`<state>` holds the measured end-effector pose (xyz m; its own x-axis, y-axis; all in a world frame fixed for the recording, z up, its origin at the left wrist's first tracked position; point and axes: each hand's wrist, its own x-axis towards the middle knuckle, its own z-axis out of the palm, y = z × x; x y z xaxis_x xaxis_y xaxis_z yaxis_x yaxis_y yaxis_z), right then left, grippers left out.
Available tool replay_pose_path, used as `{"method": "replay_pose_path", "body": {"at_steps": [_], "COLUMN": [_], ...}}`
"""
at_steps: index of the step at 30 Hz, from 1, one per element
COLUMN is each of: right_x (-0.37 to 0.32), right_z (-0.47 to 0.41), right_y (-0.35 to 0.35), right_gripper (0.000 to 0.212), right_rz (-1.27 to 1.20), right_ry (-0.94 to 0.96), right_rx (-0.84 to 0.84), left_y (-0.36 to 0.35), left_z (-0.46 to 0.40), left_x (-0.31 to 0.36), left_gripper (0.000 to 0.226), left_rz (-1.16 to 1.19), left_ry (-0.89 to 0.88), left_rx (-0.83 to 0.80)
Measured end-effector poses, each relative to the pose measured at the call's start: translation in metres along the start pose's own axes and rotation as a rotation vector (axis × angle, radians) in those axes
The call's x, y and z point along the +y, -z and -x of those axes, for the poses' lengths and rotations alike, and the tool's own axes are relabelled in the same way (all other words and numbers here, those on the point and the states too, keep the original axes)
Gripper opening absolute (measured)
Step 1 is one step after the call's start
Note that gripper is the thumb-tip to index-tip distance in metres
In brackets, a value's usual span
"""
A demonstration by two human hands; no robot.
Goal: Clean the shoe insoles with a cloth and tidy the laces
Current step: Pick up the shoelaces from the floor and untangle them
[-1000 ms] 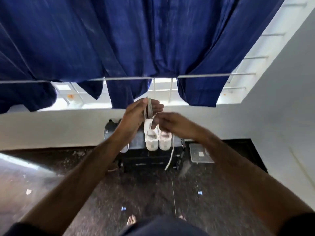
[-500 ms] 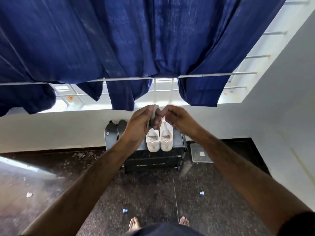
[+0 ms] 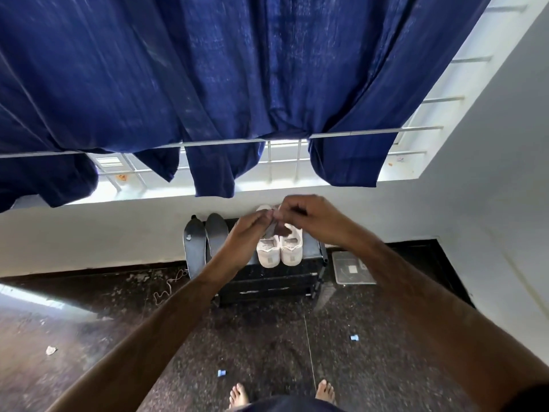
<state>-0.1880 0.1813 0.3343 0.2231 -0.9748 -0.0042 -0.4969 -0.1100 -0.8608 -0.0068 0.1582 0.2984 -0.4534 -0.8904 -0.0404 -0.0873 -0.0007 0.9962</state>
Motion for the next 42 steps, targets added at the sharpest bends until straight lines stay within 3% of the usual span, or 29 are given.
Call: {"method": "replay_pose_path", "body": {"at_steps": [4, 9, 14, 20, 25, 28, 32, 36, 39, 42], "right_x": [-0.01, 0.009, 0.02, 0.013, 0.013, 0.009, 0.003, 0.005, 0.011, 0.011], "right_z": [-0.007, -0.001, 0.016, 0.029, 0.034, 0.038, 0.036, 0.037, 0.038, 0.04], "right_y": [0.02, -0.005, -0.038, -0.055, -0.053, -0.045, -0.036, -0.041, -0.049, -0.054], "right_gripper": [0.023, 0.03, 0.029, 0.009, 0.009, 0.009, 0.007, 0.005, 0.009, 0.022], "right_rz": [0.019, -0.124, -0.167, 0.008, 0.404, 0.502, 0.292, -0.075, -0.218, -0.448], "right_ry": [0.027, 0.005, -0.075, -0.099, 0.182, 0.268, 0.284, 0.12, 0.01, -0.035], "right_rx": [0.095, 0.128, 0.174, 0.368, 0.409, 0.426, 0.43, 0.456, 0.469, 0.521], "left_y": [-0.003, -0.007, 0.001, -0.007, -0.011, -0.01, -0.013, -0.015, -0.017, -0.019], "left_z": [0.007, 0.01, 0.007, 0.01, 0.012, 0.014, 0.02, 0.026, 0.028, 0.029], "left_x": [0.004, 0.028, 0.028, 0.019, 0.024, 0.025, 0.027, 0.029, 0.029, 0.027], "left_gripper": [0.049, 0.047, 0.04, 0.033, 0.034, 0.034, 0.036, 0.038, 0.04, 0.042], "left_rz": [0.0, 0.337, 0.534, 0.636, 0.588, 0.597, 0.626, 0.643, 0.614, 0.586], "left_ry": [-0.031, -0.033, -0.082, -0.035, -0.059, -0.052, -0.048, -0.047, -0.04, -0.035], "left_rx": [-0.061, 0.002, -0.04, 0.033, 0.037, 0.022, -0.007, -0.019, -0.003, 0.009]}}
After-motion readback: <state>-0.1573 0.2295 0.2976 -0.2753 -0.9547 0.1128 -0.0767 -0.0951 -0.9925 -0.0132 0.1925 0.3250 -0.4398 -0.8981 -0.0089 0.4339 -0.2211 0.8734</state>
